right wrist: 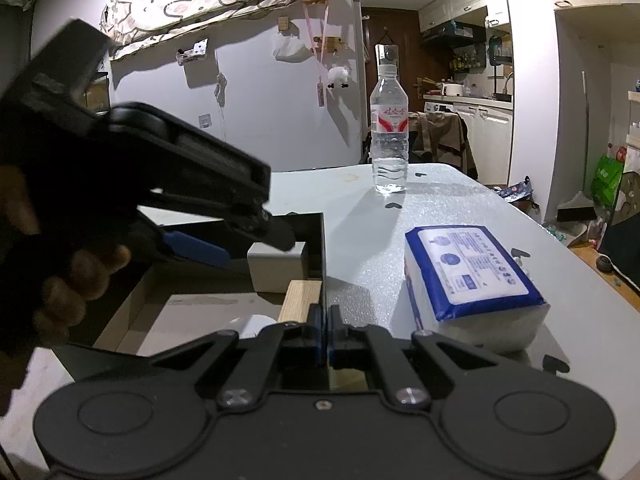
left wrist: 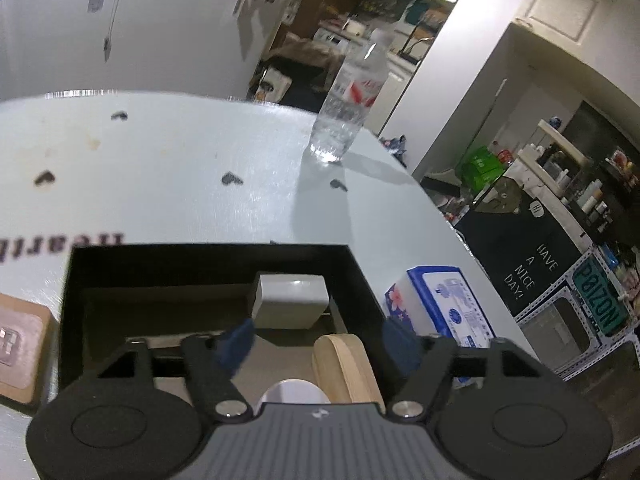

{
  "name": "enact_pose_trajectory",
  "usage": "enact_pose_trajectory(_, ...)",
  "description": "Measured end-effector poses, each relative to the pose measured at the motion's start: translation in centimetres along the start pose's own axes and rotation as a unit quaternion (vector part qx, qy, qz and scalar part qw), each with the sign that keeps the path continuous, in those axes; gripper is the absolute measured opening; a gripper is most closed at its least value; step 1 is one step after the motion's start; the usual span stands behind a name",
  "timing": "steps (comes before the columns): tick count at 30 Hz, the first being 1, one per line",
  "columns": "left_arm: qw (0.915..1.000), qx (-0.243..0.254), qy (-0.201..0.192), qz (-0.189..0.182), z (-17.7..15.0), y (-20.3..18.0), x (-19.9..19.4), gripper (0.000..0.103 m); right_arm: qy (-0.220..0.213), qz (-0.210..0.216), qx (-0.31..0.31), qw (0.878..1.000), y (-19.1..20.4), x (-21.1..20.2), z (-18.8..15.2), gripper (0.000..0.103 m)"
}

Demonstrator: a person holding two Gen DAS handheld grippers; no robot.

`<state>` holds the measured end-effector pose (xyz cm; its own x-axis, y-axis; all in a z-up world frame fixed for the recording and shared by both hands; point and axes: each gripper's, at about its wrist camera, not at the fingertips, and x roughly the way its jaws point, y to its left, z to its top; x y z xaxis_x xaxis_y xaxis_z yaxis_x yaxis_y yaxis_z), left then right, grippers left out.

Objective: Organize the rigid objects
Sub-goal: 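Open the left tool and lift it out of the box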

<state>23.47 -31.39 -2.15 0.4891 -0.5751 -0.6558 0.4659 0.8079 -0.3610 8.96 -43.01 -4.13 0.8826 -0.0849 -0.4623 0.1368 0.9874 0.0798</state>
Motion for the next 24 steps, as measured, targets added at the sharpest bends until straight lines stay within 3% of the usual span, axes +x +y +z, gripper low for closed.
enact_pose_trajectory(8,0.9981,0.046,-0.041,0.001,-1.2,-0.3,-3.9,0.101,0.002,-0.002,0.000,1.000,0.1,0.1,0.1,0.003)
enact_pose_trajectory(15,0.9942,0.083,-0.069,0.001,-2.9,0.3,-7.3,0.103,0.006,-0.001,-0.002,1.000,0.2,0.1,0.3,0.003)
enact_pose_trajectory(24,0.9825,0.118,-0.138,0.040,-5.8,3.0,-11.2,0.103,0.022,0.006,-0.002,1.000,0.0,0.3,0.8,0.003)
